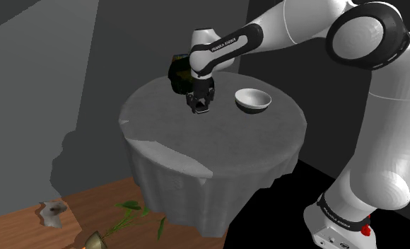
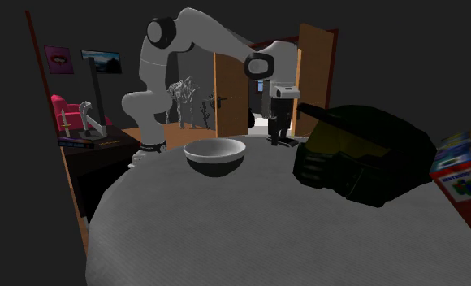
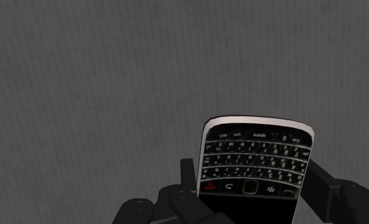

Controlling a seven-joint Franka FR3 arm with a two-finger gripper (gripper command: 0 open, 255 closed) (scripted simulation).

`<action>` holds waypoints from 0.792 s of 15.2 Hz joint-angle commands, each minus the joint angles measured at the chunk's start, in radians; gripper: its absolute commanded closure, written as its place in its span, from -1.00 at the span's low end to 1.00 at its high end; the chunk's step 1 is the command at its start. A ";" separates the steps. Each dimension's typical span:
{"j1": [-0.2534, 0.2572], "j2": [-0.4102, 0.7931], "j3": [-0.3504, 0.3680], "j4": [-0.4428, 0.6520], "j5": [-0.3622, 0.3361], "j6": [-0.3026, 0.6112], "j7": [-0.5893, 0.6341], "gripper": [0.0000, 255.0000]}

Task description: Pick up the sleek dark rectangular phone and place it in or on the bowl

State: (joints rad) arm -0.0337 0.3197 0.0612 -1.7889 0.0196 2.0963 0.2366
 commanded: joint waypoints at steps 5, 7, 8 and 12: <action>-0.001 -0.031 0.000 0.038 0.001 -0.069 0.001 1.00; -0.001 -0.039 0.000 0.054 0.002 -0.093 0.001 1.00; -0.001 -0.043 0.000 0.062 0.002 -0.105 0.001 1.00; -0.001 -0.056 0.001 0.098 0.002 -0.154 0.002 1.00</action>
State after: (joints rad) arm -0.0346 0.2636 0.0622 -1.7060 0.0218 1.9572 0.2396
